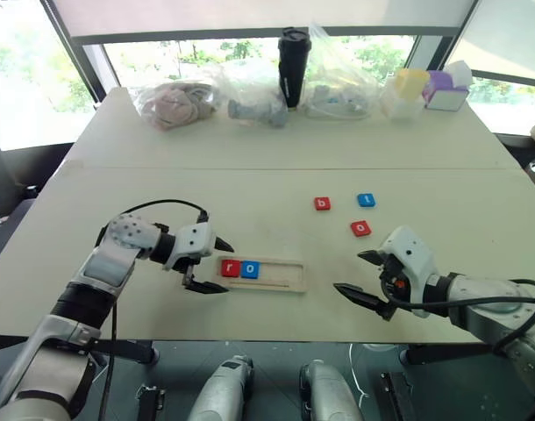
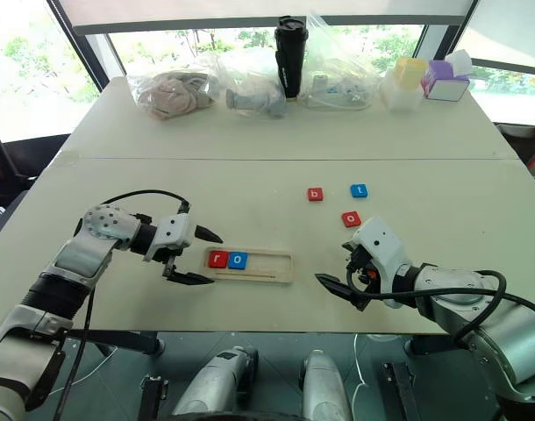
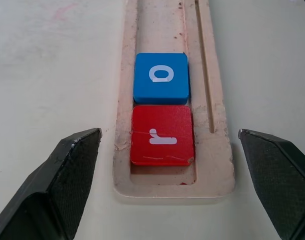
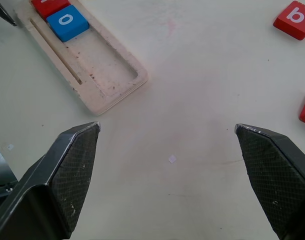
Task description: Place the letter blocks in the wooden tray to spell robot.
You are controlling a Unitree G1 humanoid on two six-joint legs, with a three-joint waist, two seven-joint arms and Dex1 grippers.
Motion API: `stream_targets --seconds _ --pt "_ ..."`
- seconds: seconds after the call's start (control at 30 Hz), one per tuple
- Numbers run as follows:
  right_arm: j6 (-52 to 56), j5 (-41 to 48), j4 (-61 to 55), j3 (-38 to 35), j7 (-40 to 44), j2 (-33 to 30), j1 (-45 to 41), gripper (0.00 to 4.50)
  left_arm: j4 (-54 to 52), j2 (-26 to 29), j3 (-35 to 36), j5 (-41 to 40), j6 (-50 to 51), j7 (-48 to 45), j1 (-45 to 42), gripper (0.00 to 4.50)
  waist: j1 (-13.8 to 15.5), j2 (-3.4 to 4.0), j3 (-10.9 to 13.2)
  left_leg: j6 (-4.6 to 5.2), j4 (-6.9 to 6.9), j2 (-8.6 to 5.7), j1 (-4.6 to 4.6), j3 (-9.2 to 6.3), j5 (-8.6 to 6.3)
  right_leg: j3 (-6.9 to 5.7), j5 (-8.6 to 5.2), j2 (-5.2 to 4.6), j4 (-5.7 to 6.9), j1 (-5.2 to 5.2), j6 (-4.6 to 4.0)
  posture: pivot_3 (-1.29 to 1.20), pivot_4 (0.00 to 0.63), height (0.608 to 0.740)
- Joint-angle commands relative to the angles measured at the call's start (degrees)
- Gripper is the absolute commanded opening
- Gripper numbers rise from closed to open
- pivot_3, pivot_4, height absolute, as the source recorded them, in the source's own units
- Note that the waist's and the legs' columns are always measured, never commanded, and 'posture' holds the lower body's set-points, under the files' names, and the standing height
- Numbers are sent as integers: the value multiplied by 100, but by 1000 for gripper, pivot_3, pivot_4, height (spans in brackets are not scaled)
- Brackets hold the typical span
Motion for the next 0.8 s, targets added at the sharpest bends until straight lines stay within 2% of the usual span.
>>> stream_targets --seconds 0.03,0.13,0.23,0.3,0.43,0.6,0.8 --pt "-102 -25 -46 -62 40 -41 -42 4500 -273 87 94 2 38 126 28 4464 0 0 0 0 0 0 0 0 0 0 0 0 0 0 0 0 150 740" --pt "-187 -21 92 -145 35 36 -149 4500 -371 273 235 -57 340 153 10 4464 -5 0 0 0 0 0 0 0 0 0 1 1 0 0 1 0 150 740" --pt "-299 107 368 -403 -122 374 -402 4500 -576 489 503 -366 835 118 -2 4464 -22 -1 2 0 0 5 0 0 0 0 3 5 0 -2 0 0 150 740" --pt "-492 -89 818 -434 -452 713 -842 4500 -848 692 901 -843 1634 145 -58 4464 -27 -2 3 0 0 6 0 0 0 0 3 6 1 -2 0 0 150 740" --pt "-509 -806 2020 338 -1309 1563 -2169 4500 -1460 951 1799 -1747 3082 589 80 4464 -132 -3 5 -1 0 13 0 0 0 0 6 17 1 -6 -10 0 150 740" --pt "-268 -1371 3386 748 -2089 2587 -3309 4500 -2464 860 2265 -2197 3898 1394 658 4464 -172 1 4 -7 -22 23 3 2 4 6 19 27 12 -23 5 0 150 740" --pt "-452 -1862 4668 1092 -2094 3025 -4123 4500 -3507 841 2566 -2582 4480 2129 1166 4464 -144 1 4 -24 -35 22 1 10 14 13 26 35 26 -40 -3 0 150 740"
